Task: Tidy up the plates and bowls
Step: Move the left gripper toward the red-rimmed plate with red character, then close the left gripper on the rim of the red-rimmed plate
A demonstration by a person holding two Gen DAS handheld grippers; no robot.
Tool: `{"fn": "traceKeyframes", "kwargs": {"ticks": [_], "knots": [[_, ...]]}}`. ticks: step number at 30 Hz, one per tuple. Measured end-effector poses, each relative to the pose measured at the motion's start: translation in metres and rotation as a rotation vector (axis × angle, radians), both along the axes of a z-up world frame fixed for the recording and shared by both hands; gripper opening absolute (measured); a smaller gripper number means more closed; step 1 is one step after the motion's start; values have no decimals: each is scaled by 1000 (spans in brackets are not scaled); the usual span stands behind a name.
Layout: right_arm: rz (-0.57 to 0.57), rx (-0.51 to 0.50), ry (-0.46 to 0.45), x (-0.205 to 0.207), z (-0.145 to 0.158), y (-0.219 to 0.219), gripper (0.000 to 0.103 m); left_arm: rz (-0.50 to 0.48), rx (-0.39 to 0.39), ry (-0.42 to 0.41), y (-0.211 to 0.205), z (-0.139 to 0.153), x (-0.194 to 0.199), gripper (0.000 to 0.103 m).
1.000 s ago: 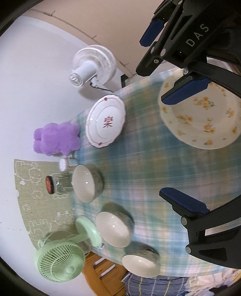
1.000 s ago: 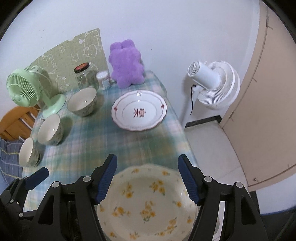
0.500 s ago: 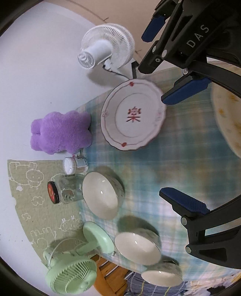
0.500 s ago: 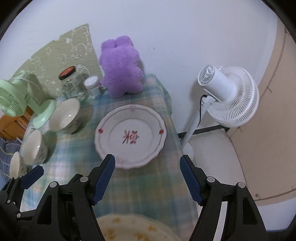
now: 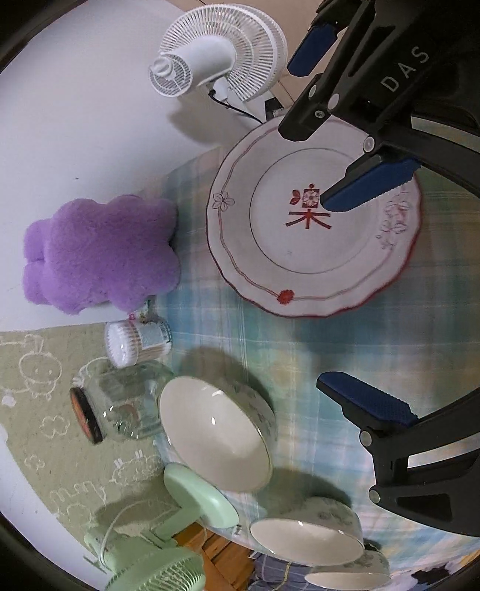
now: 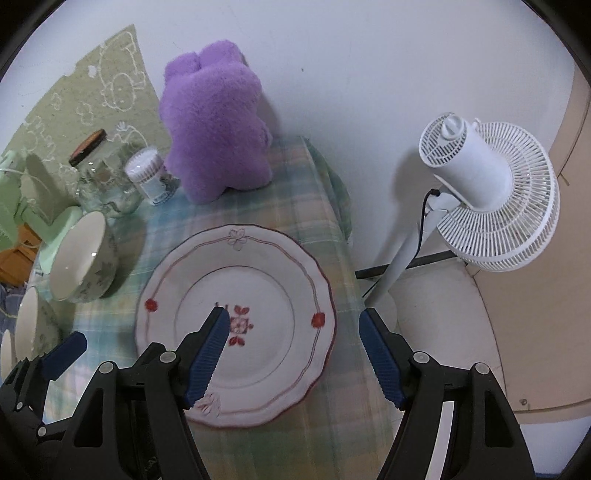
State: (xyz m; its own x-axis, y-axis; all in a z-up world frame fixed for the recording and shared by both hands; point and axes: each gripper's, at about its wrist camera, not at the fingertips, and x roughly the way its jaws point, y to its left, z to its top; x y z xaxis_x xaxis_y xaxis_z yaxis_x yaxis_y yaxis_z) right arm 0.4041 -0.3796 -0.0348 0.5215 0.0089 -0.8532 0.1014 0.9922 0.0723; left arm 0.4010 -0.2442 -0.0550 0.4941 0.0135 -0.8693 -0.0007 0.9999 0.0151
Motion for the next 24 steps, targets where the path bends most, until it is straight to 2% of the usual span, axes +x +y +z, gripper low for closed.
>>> {"fn": "traceKeyframes", "kwargs": {"ticks": [5, 9, 11, 14, 24], "knots": [[-20, 1, 22, 16, -17, -9, 75, -18, 29, 17, -11, -17, 15, 85], [-16, 28, 55, 27, -34, -13, 65, -25, 13, 52, -11, -32, 25, 77], [-13, 30, 65, 31, -41, -13, 61, -27, -4, 57, -9, -36, 28, 69], [0, 42, 85, 37, -48, -12, 53, -25, -24, 72, -8, -43, 30, 67], [-18, 46, 101, 34, -50, -12, 49, -6, -27, 80, -3, -42, 22, 65]]}}
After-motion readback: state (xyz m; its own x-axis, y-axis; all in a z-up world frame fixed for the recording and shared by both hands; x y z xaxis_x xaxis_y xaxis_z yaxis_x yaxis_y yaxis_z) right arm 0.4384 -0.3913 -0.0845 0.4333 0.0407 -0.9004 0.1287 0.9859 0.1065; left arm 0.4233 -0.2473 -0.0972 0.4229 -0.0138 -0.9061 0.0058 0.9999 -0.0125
